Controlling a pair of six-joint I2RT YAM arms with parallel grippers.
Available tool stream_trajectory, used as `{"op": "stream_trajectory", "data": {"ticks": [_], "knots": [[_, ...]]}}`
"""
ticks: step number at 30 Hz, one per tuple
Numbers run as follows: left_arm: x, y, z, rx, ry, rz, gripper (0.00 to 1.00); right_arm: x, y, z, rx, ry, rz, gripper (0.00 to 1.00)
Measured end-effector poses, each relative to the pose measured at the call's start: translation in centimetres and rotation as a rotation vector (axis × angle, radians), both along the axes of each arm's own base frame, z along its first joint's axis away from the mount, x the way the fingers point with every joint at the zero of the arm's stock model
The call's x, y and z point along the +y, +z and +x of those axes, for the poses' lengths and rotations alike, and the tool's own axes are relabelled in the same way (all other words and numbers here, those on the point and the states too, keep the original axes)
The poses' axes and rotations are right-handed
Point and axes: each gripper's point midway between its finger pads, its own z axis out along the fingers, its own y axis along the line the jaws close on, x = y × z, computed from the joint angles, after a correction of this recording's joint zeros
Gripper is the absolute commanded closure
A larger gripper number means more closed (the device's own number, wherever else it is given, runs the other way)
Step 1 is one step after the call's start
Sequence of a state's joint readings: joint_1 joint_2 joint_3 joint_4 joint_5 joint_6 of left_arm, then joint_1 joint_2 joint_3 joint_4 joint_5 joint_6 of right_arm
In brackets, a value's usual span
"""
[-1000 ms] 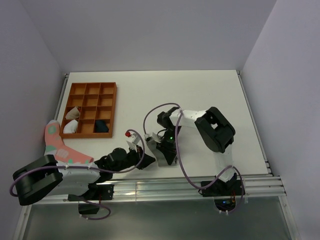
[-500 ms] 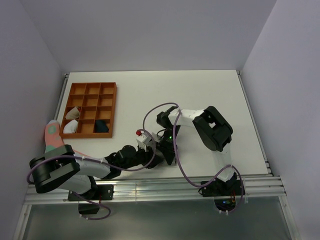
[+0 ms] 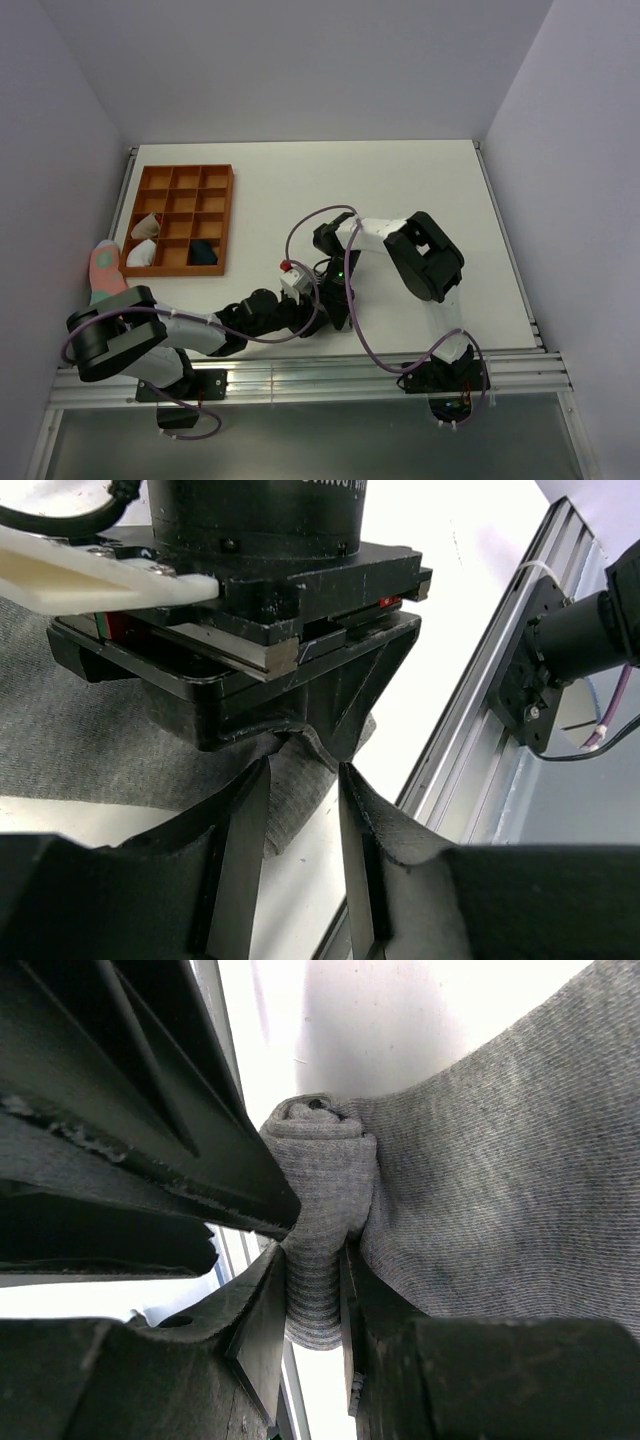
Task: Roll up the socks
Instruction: Roll the sock at the center of the board.
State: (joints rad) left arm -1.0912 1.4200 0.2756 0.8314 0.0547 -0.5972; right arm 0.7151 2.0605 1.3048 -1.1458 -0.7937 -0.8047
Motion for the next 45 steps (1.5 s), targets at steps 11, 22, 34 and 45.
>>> {"op": "stream_trajectory", "data": {"ticks": [11, 22, 34, 45], "knots": [[0.0, -1.5, -0.1, -0.003, -0.017, 0.048, 0.59, 0.0, 0.0, 0.0, 0.004, -0.001, -0.003, 0.76], [-0.7, -1.9, -0.1, 0.001, -0.037, 0.041, 0.56, -0.1, 0.0, 0.0, 0.008, 0.001, -0.009, 0.76], [-0.7, -2.0, -0.2, 0.001, -0.039, 0.038, 0.53, -0.1, 0.0, -0.1, 0.01, 0.0, -0.01, 0.76], [-0.2, -2.6, -0.1, 0.003, -0.029, 0.036, 0.53, 0.0, 0.0, -0.1, 0.014, -0.002, -0.006, 0.75]]}}
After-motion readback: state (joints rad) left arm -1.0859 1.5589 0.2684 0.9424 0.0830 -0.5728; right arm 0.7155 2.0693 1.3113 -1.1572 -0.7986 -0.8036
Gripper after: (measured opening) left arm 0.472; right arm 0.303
